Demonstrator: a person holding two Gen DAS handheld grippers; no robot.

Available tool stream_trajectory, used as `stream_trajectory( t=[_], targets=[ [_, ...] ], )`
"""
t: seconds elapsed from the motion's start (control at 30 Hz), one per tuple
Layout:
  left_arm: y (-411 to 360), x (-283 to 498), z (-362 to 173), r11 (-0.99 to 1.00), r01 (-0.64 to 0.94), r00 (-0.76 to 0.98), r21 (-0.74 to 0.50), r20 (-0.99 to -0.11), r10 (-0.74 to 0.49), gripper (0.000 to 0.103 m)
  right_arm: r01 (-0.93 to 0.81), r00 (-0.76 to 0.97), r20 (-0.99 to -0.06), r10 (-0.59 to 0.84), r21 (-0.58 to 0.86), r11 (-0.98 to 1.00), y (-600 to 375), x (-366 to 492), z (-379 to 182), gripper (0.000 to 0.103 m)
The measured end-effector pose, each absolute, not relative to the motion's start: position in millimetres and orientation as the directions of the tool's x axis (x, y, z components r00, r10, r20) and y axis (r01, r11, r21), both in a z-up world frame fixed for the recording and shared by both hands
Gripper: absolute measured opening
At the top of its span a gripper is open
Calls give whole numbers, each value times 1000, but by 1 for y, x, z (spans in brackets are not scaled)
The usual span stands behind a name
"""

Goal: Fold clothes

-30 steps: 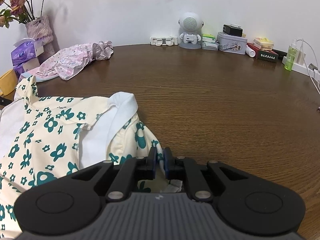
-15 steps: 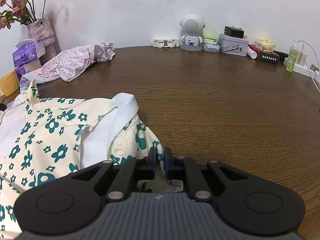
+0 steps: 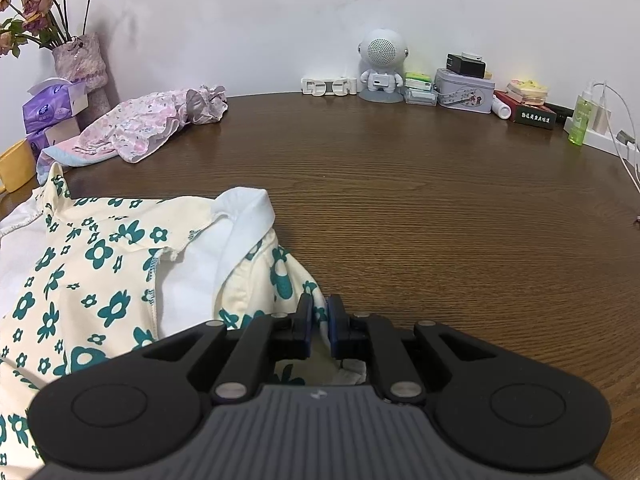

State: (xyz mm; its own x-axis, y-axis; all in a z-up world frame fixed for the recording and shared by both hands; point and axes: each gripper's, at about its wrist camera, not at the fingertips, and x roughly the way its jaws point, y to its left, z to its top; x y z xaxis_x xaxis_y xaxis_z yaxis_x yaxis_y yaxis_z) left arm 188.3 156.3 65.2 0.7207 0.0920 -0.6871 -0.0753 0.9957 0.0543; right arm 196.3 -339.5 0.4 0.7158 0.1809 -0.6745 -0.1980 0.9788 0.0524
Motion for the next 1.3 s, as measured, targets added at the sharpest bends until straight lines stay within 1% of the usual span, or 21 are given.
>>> stream_trajectory(
  t=[0.03,0.1,0.23,0.4,0.43,0.47,0.5,0.53,0.73,0.8,0.87,0.93,1.0,1.03,1.07,1.1,1.13,1.17,1.2,1.23,1.3],
  targets=[
    [150,192,69,998,-40,731,41,-680,58,42,-197,716,-674,181,53,979,-339,196,0,9],
    [136,203,74,999,16,729,27,-685,7,45,-196,716,-674,181,55,979,-340,196,0,9],
    [118,240,67,999,45,695,-26,-718,-50,45,-193,720,-670,181,58,980,-340,196,0,9],
    [120,276,47,987,5,663,-160,-738,-123,44,-196,725,-663,187,62,979,-341,194,-1,9],
    [120,280,42,989,-3,653,-150,-749,-111,39,-198,725,-662,189,62,978,-341,194,-1,9],
    [119,283,38,993,-9,645,-121,-759,-87,28,-199,726,-661,191,63,978,-342,194,-1,9],
    [118,284,33,996,-10,641,-89,-765,-62,4,-200,726,-660,193,65,978,-342,195,0,9],
    [117,286,29,998,-11,637,-57,-770,-37,1,-202,726,-660,195,67,977,-342,195,0,9],
    [117,271,28,995,-38,612,88,-785,93,1,-196,732,-656,186,59,979,-341,194,1,9],
    [122,263,29,993,-54,606,109,-786,119,1,-190,736,-653,177,51,980,-339,193,1,9],
    [131,254,31,993,-84,601,78,-792,113,2,-188,738,-654,168,41,981,-337,192,1,9],
    [144,241,37,994,-107,614,9,-786,73,10,-186,738,-656,161,32,982,-335,193,1,9],
    [155,219,49,992,-125,664,-29,-745,62,13,-190,733,-661,161,29,981,-335,194,2,9],
    [159,203,57,992,-127,691,-27,-719,69,24,-188,732,-662,161,31,982,-336,194,3,13],
    [162,187,65,991,-129,718,-26,-692,76,32,-178,734,-660,160,40,983,-338,192,6,17],
    [165,171,72,992,-128,737,-20,-671,82,49,-167,737,-657,158,49,985,-340,190,8,26],
    [167,152,77,992,-124,749,-11,-657,86,60,-163,746,-647,162,58,985,-342,185,12,35],
    [168,134,83,993,-119,761,-1,-643,90,64,-168,763,-623,171,64,984,-343,175,19,40],
    [169,116,87,993,-114,769,5,-633,92,70,-175,780,-601,177,63,983,-343,164,25,45],
    [171,99,88,994,-111,770,-1,-632,86,73,-182,795,-578,183,61,981,-343,153,32,50],
    [172,66,85,994,-108,766,-33,-640,62,73,-196,813,-548,199,65,978,-344,133,41,57]
  ],
)
